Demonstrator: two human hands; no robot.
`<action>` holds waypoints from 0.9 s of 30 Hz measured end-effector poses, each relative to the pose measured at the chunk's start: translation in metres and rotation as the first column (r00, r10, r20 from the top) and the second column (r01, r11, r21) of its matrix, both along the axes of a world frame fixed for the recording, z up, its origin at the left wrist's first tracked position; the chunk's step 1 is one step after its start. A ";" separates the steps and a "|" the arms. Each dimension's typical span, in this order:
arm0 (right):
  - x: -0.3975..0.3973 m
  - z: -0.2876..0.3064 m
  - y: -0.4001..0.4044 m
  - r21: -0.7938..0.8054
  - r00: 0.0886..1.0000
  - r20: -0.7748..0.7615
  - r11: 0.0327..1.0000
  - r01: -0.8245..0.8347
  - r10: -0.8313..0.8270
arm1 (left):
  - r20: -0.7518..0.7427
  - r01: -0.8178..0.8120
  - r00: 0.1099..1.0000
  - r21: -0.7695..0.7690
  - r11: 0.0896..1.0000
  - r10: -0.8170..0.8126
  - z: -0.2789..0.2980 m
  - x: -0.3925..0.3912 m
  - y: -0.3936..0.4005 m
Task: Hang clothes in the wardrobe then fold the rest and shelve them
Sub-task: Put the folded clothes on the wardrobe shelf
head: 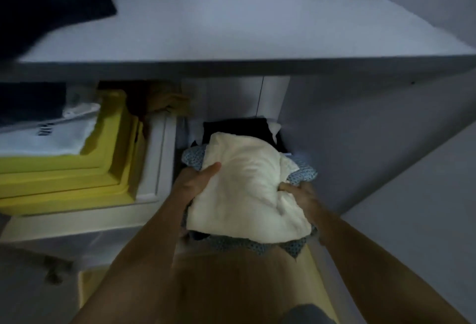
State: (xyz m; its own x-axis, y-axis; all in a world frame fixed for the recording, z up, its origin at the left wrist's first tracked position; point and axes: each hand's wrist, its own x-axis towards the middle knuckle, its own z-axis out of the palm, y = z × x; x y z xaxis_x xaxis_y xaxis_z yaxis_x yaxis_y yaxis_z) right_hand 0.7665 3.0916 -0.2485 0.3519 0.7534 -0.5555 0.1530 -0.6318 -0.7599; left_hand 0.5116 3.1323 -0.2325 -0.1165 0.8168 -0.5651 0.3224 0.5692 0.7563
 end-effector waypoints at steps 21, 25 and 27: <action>0.048 -0.110 0.295 0.477 0.917 0.391 0.836 -0.273 0.076 | 0.109 -0.250 0.968 0.475 0.844 0.225 -0.144 0.039 0.239; 0.047 -0.122 0.339 0.478 0.909 0.404 0.824 -0.303 0.100 | 0.132 -0.282 0.959 0.455 0.845 0.249 -0.166 0.040 0.272; 0.047 -0.132 0.353 0.481 0.908 0.409 0.825 -0.296 0.088 | 0.153 -0.302 0.953 0.461 0.835 0.261 -0.177 0.043 0.283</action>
State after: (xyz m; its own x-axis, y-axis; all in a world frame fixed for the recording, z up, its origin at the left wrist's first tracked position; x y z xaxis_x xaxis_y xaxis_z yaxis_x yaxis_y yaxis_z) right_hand 0.8140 3.4443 -0.3807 0.2603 0.9626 0.0756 0.5506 -0.0836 -0.8306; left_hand 0.5549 3.4154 -0.4091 -0.3535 0.9255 -0.1357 0.1300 0.1923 0.9727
